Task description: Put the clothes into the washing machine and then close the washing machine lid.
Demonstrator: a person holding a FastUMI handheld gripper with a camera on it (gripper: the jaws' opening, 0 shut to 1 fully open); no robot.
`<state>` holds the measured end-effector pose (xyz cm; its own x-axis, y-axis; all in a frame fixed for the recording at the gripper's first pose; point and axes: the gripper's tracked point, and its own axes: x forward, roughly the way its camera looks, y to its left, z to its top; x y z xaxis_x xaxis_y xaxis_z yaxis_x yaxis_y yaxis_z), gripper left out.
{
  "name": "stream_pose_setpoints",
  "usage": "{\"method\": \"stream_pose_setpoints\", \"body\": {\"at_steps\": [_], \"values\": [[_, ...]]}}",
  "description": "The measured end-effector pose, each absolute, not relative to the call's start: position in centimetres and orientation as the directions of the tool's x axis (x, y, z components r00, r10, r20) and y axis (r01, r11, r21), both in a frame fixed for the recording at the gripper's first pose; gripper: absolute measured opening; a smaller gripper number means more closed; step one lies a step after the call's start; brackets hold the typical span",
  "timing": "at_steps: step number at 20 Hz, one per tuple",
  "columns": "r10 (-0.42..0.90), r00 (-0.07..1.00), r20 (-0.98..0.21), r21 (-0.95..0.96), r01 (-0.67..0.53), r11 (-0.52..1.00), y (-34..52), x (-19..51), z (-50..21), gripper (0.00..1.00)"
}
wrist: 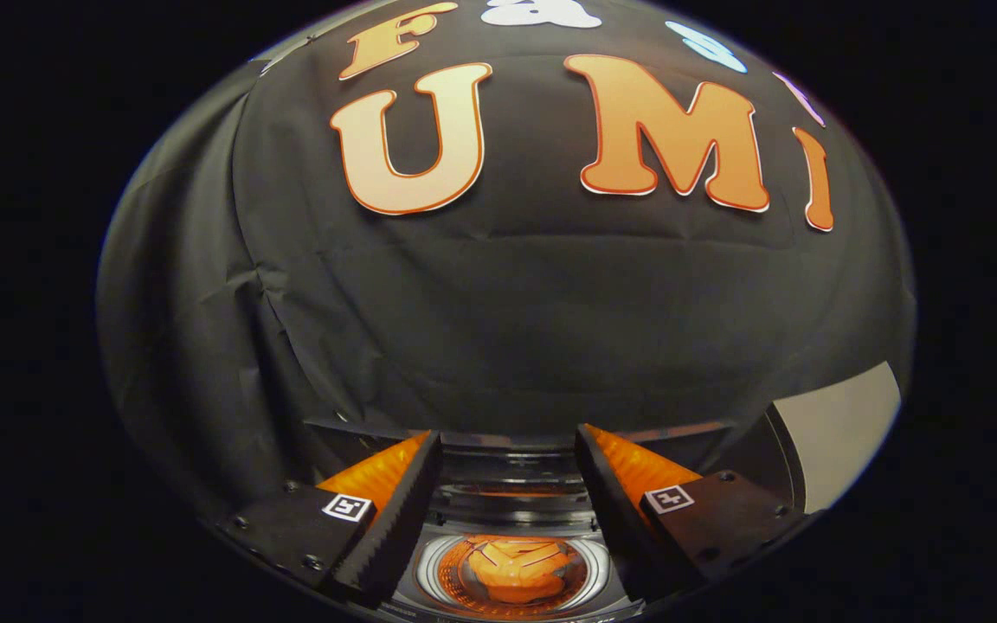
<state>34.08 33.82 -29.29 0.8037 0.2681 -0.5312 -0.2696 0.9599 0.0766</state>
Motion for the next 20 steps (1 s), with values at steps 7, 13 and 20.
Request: {"method": "stream_pose_setpoints", "body": {"at_steps": [7,13,20], "values": [[0.275,0.803,-0.528,0.106,-0.259,0.96,34.4,36.5,-30.8,0.99],[0.277,0.808,-0.52,0.09,-0.27,0.959,34.0,33.6,-30.4,0.99],[0.269,0.839,-0.474,0.071,-0.268,0.961,33.6,30.7,-30.3,0.99]]}}
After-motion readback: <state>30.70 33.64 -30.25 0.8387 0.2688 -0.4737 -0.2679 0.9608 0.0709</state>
